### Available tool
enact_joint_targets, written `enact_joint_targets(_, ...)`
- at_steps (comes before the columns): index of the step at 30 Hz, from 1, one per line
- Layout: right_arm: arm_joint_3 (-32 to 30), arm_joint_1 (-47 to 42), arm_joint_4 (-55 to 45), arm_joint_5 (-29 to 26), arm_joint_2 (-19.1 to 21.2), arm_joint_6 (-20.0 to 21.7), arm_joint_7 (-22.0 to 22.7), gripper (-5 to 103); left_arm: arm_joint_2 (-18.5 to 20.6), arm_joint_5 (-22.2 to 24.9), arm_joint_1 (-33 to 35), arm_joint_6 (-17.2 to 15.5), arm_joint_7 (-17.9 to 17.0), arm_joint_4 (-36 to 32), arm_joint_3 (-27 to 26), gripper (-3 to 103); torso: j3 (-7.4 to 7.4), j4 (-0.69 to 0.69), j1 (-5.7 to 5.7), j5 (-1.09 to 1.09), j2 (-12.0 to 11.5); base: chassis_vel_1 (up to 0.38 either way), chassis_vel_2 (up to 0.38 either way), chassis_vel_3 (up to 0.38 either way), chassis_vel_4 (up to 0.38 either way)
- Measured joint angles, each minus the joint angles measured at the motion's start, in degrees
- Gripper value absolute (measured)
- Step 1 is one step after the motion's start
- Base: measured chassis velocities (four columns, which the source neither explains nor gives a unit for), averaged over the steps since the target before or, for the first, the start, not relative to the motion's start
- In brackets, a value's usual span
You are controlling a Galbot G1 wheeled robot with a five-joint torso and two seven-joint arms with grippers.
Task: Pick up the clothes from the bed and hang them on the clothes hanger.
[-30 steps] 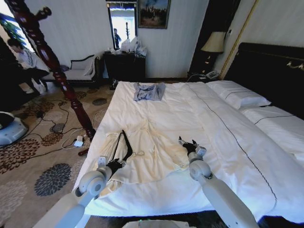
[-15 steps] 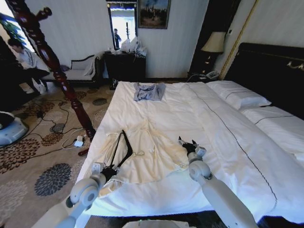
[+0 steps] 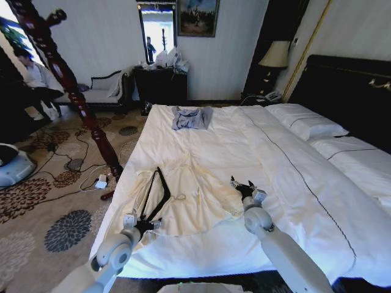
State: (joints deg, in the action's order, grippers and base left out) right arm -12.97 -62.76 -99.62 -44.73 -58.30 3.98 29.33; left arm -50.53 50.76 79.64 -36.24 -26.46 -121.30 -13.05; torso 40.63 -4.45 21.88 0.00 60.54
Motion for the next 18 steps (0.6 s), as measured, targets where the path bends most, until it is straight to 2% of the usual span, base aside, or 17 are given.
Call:
enact_joint_targets(1,0.0,0.0,0.2,0.0,0.0,0.0,0.0,100,0.0,0.1,-0.3,0.1,0.0,0.1,0.1,70,0.00,0.00,0.00,0.00,0.0,0.000,0.000,0.000,0.000)
enact_joint_targets(3,0.0,0.0,0.2,0.0,0.0,0.0,0.0,100,0.0,0.2,-0.4,0.1,0.0,0.1,0.1,70,0.00,0.00,0.00,0.00,0.0,0.000,0.000,0.000,0.000)
enact_joint_targets(5,0.0,-0.1,0.4,-0.1,0.0,0.0,0.0,100,0.1,0.7,-0.8,0.1,0.0,0.2,0.3,58,0.00,0.00,0.00,0.00,0.0,0.000,0.000,0.000,0.000)
enact_joint_targets(6,0.0,-0.1,0.4,-0.1,0.0,0.0,0.0,100,0.1,0.7,-0.8,0.1,0.0,0.2,0.3,58,0.00,0.00,0.00,0.00,0.0,0.000,0.000,0.000,0.000)
enact_joint_targets(8,0.0,-0.1,0.5,-0.1,0.1,0.0,0.0,100,0.2,1.1,-1.0,0.1,0.0,0.2,0.4,47,0.00,0.00,0.00,0.00,0.0,0.000,0.000,0.000,0.000)
enact_joint_targets(9,-0.1,-0.1,0.5,-0.1,0.1,0.0,0.0,100,0.2,1.3,-1.1,0.1,-0.1,0.3,0.5,47,0.00,0.00,0.00,0.00,0.0,0.000,0.000,0.000,0.000)
enact_joint_targets(10,-0.1,-0.1,0.6,-0.1,0.1,0.0,0.0,100,0.2,1.8,-1.3,0.0,-0.2,0.3,0.7,37,0.00,0.00,0.00,0.00,0.0,0.000,0.000,0.000,0.000)
enact_joint_targets(11,-0.1,-0.1,0.6,-0.1,0.1,0.0,0.0,100,0.2,2.1,-1.5,0.0,-0.2,0.4,0.7,37,0.00,0.00,0.00,0.00,0.0,0.000,0.000,0.000,0.000)
enact_joint_targets(12,-0.2,-0.1,0.6,-0.1,0.1,0.0,0.0,100,0.2,2.3,-1.5,-0.1,-0.3,0.4,0.8,31,0.00,0.00,0.00,0.00,0.0,0.000,0.000,0.000,0.000)
enact_joint_targets(14,-0.2,-0.2,0.6,-0.1,0.1,0.0,0.0,100,0.1,2.5,-1.6,-0.1,-0.2,0.5,0.9,31,0.00,0.00,0.00,0.00,0.0,0.000,0.000,0.000,0.000)
enact_joint_targets(16,-0.3,-0.3,0.6,-0.1,0.1,0.0,0.0,100,0.0,2.4,-1.6,-0.2,-0.2,0.6,1.0,22,0.00,-0.01,0.00,0.00,0.0,0.000,0.000,0.000,0.000)
enact_joint_targets(18,-0.3,-0.4,0.6,-0.1,0.1,0.0,0.0,100,-0.1,2.3,-1.6,-0.1,-0.1,0.5,0.9,19,0.00,-0.01,0.00,0.00,0.0,0.000,0.000,0.000,0.000)
